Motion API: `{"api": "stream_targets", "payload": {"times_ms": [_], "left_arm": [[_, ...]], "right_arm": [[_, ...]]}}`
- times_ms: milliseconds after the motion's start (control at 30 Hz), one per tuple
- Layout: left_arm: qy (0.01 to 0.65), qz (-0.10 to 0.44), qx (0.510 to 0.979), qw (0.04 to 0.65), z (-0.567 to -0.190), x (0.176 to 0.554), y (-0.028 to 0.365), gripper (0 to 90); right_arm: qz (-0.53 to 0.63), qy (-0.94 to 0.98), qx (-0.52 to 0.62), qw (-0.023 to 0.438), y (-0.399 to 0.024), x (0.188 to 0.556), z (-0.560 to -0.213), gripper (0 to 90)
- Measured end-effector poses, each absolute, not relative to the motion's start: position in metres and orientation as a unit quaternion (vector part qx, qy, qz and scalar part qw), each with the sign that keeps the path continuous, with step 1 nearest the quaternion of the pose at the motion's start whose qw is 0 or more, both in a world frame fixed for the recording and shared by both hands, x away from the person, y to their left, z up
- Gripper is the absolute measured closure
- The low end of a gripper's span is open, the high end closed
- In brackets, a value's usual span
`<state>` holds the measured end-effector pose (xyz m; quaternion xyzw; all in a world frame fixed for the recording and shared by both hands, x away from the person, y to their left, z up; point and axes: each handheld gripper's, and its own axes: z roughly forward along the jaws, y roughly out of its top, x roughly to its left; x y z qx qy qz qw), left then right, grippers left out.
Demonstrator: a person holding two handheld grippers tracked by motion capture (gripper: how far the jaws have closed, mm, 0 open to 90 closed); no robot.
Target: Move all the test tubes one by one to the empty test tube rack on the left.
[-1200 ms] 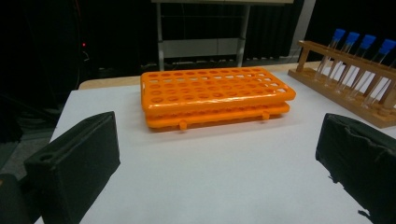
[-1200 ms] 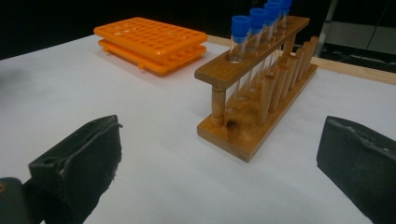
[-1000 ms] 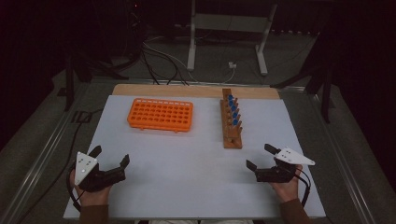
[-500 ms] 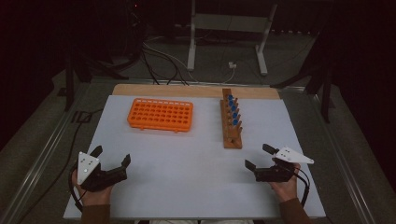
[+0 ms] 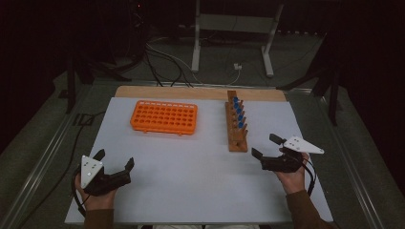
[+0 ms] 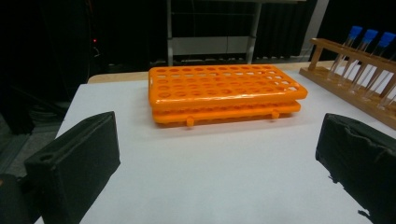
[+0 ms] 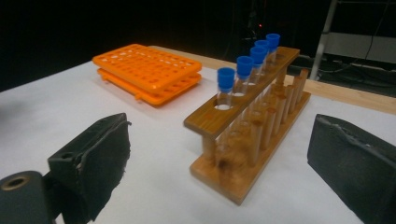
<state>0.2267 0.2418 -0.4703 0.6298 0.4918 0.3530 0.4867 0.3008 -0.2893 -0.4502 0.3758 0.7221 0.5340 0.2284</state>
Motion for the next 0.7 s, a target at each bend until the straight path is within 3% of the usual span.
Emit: {"api": "stream_targets", "payload": {"times_ms": [433,533,567,700], "left_arm": [[0.492,0.35,0.636,0.481,-0.472,0.229,0.237,0.7],[0.493,0.348,0.636,0.482,-0.472,0.229,0.238,0.7],[0.493,0.346,0.636,0.482,-0.472,0.229,0.238,0.7],[0.495,0.346,0.634,0.484,-0.472,0.229,0.239,0.7]], "right_arm": [[0.499,0.752,0.379,0.204,-0.264,0.341,-0.452,18.2],[0.493,0.753,0.382,0.208,-0.26,0.346,-0.455,23.7],[0.492,0.75,0.386,0.213,-0.256,0.351,-0.456,29.8],[0.486,0.755,0.386,0.21,-0.252,0.363,-0.458,40.4]]}}
